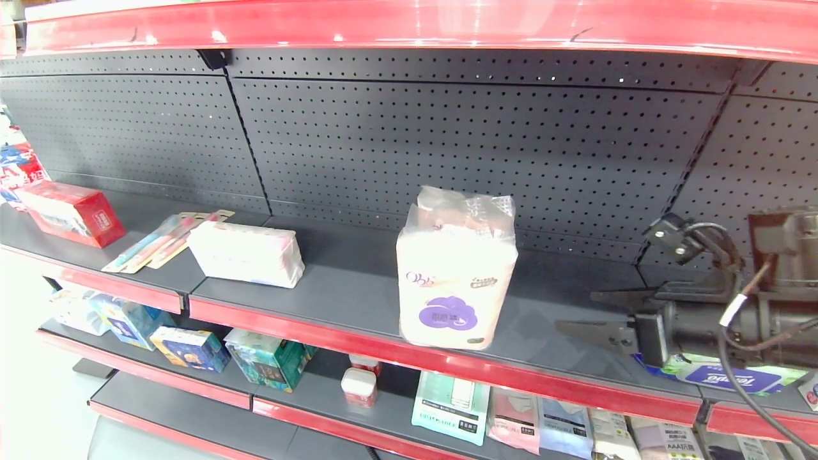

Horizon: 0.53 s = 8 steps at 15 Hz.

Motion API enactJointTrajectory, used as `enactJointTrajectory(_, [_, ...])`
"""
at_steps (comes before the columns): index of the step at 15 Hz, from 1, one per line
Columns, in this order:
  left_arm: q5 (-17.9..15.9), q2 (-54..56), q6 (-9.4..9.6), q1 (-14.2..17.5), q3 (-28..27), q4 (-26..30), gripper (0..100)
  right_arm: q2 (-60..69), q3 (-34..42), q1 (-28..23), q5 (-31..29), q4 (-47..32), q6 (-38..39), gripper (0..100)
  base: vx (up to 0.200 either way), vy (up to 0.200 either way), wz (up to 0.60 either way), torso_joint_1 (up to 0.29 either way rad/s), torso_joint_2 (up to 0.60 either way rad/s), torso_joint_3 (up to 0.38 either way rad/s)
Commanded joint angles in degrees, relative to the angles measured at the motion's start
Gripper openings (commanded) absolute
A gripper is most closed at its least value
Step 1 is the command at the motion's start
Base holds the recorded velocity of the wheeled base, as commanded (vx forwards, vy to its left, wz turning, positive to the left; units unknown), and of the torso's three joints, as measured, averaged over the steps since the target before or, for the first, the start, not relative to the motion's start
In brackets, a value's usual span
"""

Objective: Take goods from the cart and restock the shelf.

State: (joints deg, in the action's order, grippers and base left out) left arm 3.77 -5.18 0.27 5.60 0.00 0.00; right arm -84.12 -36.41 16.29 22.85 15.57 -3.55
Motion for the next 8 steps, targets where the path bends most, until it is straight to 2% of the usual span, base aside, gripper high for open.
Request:
enactJointTrajectory(1, [0.01, -0.09, 0.0, 0.03, 0.0, 0.0, 100, -10.54, -4.02, 2.87, -0.08, 2.36, 1.7, 100, 0.0, 0.0, 0.0, 0.0, 0.0, 0.0])
enactJointTrajectory(5, [0.01, -0.09, 0.0, 0.03, 0.0, 0.0, 100, -17.13, -9.55, 2.17, -0.61, 2.54, 5.92, 100, 0.0, 0.0, 0.0, 0.0, 0.0, 0.0])
enactJointTrajectory(8, [-0.08, -0.09, 0.0, 0.03, 0.0, 0.0, 100, -21.09, -11.49, -0.55, -0.87, 3.59, 5.57, 100, 0.0, 0.0, 0.0, 0.0, 0.0, 0.0])
